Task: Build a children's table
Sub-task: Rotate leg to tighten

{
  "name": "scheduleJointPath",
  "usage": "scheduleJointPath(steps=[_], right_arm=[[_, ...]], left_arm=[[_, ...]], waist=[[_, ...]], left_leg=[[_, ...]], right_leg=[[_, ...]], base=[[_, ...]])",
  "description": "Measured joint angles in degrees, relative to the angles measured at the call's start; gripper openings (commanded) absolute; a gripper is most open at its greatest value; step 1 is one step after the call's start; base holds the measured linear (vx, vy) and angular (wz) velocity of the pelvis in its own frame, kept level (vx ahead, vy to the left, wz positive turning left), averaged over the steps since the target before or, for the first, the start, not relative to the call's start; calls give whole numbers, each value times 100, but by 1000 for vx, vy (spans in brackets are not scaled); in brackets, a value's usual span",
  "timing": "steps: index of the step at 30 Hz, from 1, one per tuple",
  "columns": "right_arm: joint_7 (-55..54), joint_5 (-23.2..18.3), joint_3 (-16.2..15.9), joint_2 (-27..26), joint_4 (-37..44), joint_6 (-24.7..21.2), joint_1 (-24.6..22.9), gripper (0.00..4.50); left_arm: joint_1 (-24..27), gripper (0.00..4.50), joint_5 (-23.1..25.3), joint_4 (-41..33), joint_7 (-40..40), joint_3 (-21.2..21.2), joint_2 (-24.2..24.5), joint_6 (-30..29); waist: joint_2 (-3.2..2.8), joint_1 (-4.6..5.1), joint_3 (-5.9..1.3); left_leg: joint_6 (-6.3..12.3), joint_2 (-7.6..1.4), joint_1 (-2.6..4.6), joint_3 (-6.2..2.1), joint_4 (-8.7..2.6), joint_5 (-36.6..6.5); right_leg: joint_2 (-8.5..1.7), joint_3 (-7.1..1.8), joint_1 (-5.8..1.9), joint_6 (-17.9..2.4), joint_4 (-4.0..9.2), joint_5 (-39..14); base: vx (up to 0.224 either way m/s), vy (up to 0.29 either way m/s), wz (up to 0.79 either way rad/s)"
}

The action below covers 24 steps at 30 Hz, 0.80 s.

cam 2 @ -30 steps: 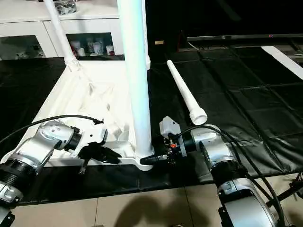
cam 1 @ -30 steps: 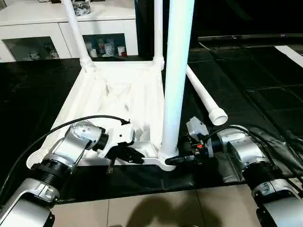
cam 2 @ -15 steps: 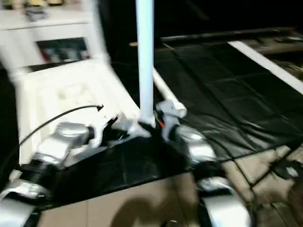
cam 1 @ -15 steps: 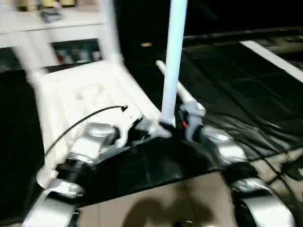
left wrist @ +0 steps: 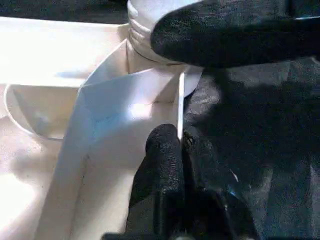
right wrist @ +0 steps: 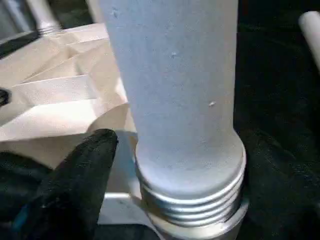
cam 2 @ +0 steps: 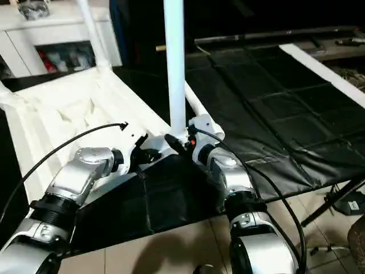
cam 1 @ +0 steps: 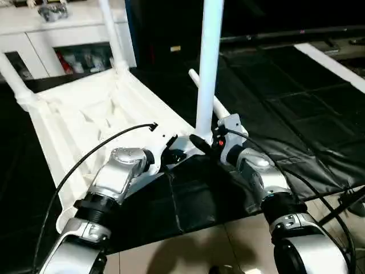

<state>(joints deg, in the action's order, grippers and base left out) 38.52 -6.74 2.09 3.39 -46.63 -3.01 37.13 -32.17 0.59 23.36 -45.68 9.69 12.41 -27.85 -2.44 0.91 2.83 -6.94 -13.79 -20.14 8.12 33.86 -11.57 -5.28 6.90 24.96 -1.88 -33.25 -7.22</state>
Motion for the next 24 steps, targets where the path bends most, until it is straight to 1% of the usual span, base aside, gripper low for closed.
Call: scheduleJointPath(steps=[3, 6, 9, 10, 11, 13, 14, 18, 21, 24], right_arm=[[675, -48, -88, 233, 117, 57, -155, 441], [1479, -61, -341, 632, 295, 138, -295, 446], [2142, -108, -510, 907, 391, 129, -321, 446], [2475, -127, -607, 1029, 440, 128, -322, 446], [2776, -127, -717, 1149, 527, 130, -323, 446], [3131, -127, -761, 1329, 614, 144, -322, 446], [3280, -123, -799, 1378, 617, 176, -322, 446], [3855, -20, -1130, 1550, 624, 400, -320, 446], [4189, -16, -1207, 1620, 623, 493, -279, 446], [4399, -16, -1298, 1621, 624, 521, -192, 446]], left_arm=[[59, 0, -60, -12, -394, 153, 258, 243], [132, 0, -90, -73, -932, 309, 577, 491], [206, 0, -94, -114, -1404, 419, 822, 784], [236, 0, -108, -158, -1684, 501, 980, 906], [250, 0, -123, -201, -1922, 582, 1137, 1011], [268, 0, -149, -216, -2282, 653, 1351, 1121], [271, 0, -149, -215, -2381, 683, 1413, 1192], [271, 0, -176, -211, -2799, 845, 1541, 1454], [271, 0, -208, -187, -3127, 943, 1627, 1643], [271, 0, -211, -169, -3282, 1002, 1640, 1767]], waist=[[-1, -61, 0], [-1, -144, 1], [-9, -261, 0], [-10, -313, 0], [-11, -344, 1], [-13, -433, -1], [-12, -461, -1], [-12, -544, -1], [-11, -606, -1], [-9, -617, -2]], left_leg=[[-1, 0, 2, 1, 6, 0], [-1, 1, 4, 3, 11, 1], [-2, -1, 7, 9, 17, 2], [-2, -3, 6, 10, 19, 1], [-2, -5, 5, 10, 22, 2], [-2, -6, 9, 16, 26, 2], [-4, -6, 7, 17, 31, 2], [-6, -4, 7, 23, 52, 1], [-9, -4, 12, 33, 60, 1], [-27, -4, 13, 38, 66, -7]], right_leg=[[-1, -2, -3, -5, 0, 4], [-2, -5, -7, -12, -1, 8], [-3, -8, -8, -15, -5, 10], [-3, -8, -8, -15, -7, 10], [-4, -7, -7, -14, -11, 9], [-5, -11, -9, -14, -18, 9], [-9, -11, -9, -14, -23, 9], [-12, -24, -13, -13, -33, 9], [-11, -42, -12, -6, -57, 4], [-11, -59, -11, 1, -78, -1]], base=[[0, 0, 0], [0, 0, 0], [0, 0, 0], [0, 0, 0], [0, 0, 0], [0, 0, 0], [0, 0, 0], [0, 0, 0], [0, 0, 0], [0, 0, 0]])
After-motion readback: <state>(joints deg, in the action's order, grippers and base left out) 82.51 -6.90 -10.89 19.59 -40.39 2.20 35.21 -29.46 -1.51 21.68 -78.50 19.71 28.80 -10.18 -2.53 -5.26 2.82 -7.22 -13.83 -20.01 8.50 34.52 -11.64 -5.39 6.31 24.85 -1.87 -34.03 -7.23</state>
